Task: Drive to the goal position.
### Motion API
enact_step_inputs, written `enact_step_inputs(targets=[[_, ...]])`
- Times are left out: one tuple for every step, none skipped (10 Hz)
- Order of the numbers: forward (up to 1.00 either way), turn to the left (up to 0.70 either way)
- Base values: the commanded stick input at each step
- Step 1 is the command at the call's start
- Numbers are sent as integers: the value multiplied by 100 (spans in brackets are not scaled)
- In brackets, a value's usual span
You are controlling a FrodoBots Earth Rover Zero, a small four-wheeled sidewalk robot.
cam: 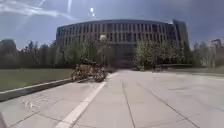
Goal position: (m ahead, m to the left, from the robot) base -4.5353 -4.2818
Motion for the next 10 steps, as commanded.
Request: enact_step_inputs(targets=[[70, 1], [70, 0], [70, -1], [70, 0], [70, 0], [70, -1], [70, -1], [70, -1], [70, -1], [70, -1]])
